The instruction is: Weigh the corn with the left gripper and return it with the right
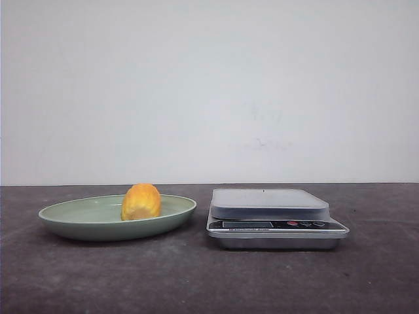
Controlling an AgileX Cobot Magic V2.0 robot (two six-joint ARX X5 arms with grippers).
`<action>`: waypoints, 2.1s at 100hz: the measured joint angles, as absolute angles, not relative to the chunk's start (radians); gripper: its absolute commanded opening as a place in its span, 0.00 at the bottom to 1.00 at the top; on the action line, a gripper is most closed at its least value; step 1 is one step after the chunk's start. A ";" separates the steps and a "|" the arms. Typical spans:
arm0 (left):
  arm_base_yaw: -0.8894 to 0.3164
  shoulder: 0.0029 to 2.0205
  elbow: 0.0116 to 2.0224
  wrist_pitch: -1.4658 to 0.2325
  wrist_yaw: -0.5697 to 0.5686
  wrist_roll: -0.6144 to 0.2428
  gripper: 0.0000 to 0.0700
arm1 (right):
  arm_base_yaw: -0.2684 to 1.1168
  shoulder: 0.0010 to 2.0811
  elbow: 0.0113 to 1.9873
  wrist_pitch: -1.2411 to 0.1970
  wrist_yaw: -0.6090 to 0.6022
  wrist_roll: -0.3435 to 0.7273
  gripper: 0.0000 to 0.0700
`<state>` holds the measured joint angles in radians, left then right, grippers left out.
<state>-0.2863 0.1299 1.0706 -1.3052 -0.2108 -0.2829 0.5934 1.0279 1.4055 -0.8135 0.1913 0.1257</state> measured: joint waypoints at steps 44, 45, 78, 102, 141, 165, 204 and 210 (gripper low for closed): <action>-0.286 0.130 0.988 -1.199 -0.177 -0.280 0.72 | 0.594 0.647 1.349 -0.988 0.386 0.128 0.72; -0.286 0.130 0.984 -1.196 -0.176 -0.280 0.72 | 0.594 0.637 1.343 -0.991 0.389 0.130 0.72; -0.286 0.130 0.947 -1.108 -0.158 -0.281 0.72 | 0.594 0.364 1.073 -0.965 0.390 0.197 0.72; -0.286 0.130 0.947 -1.089 -0.158 -0.280 0.00 | 0.594 0.323 0.972 -0.928 0.355 0.238 0.16; -0.286 0.130 0.947 -1.089 -0.151 -0.281 0.02 | 0.595 0.322 0.973 -0.907 0.299 0.244 0.02; -0.286 0.130 0.947 -1.089 -0.151 -0.281 0.02 | 0.595 0.322 0.973 -0.907 0.288 0.244 0.02; -0.286 0.130 0.947 -1.089 -0.151 -0.281 0.02 | 0.595 0.322 0.973 -0.907 0.288 0.244 0.02; -0.286 0.130 0.947 -1.089 -0.151 -0.281 0.02 | 0.595 0.322 0.973 -0.907 0.288 0.244 0.02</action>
